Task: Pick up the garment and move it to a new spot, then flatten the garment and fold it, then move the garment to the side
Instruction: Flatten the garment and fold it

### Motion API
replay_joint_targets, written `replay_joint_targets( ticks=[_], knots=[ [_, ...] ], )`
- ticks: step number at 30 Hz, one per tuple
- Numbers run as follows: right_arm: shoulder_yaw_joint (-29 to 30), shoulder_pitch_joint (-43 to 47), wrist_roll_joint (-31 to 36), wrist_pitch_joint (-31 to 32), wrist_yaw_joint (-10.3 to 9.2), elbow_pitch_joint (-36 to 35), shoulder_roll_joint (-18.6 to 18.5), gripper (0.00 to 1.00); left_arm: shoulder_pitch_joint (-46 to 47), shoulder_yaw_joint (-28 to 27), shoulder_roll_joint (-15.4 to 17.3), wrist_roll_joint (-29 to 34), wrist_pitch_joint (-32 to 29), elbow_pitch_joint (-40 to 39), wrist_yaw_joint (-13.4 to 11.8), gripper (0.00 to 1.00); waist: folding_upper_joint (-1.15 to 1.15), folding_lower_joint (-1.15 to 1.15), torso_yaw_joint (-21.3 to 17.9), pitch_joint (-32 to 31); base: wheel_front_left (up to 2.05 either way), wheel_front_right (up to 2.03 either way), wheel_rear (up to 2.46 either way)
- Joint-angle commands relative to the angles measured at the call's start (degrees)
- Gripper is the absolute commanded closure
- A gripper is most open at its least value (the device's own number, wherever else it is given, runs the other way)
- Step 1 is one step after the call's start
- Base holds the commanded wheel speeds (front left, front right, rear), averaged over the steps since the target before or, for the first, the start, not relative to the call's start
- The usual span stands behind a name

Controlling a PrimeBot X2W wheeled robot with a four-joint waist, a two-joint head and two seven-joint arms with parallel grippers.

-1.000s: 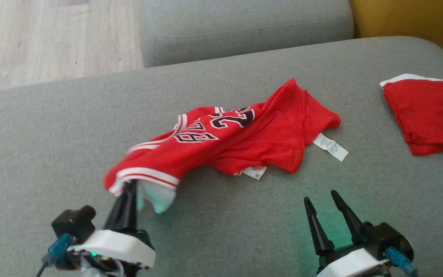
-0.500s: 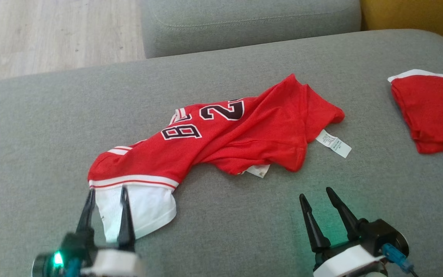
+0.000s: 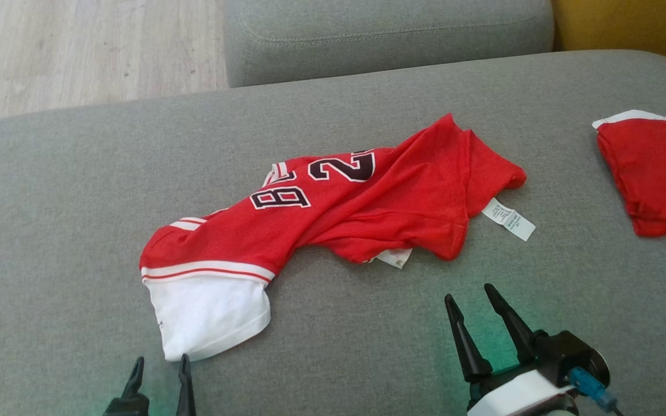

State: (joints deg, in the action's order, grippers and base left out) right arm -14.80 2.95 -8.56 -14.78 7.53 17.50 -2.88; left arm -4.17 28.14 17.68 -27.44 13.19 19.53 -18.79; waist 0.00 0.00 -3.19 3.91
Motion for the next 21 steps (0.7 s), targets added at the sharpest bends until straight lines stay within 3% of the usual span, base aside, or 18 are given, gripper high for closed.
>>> replay_joint_targets(
  ticks=[1, 9, 21],
  knots=[
    [-1.6, -1.5, 0.0, -0.2, -0.04, -1.4, 0.0, 0.00, 1.7, -1.7, 0.4, -0.5, 0.6, -0.6, 0.3, 0.00, 0.00, 0.00, -0.1, 0.0, 0.00, 0.00, 0.00],
    [-1.4, -1.4, 0.2, -0.2, -0.04, -1.5, -0.5, 0.00, 3.8, -1.5, -0.8, -0.7, 1.2, 4.6, 2.1, 0.00, 0.00, 0.00, -0.3, 0.0, 0.00, 0.00, 0.00],
    [-1.8, -1.6, 0.2, -0.2, -0.04, -1.4, -1.3, 0.00, 7.9, -0.8, -2.7, 0.5, 1.8, 8.9, 7.2, 0.00, 0.00, 0.00, -0.1, 0.1, 0.00, 0.00, 0.00]
  ],
)
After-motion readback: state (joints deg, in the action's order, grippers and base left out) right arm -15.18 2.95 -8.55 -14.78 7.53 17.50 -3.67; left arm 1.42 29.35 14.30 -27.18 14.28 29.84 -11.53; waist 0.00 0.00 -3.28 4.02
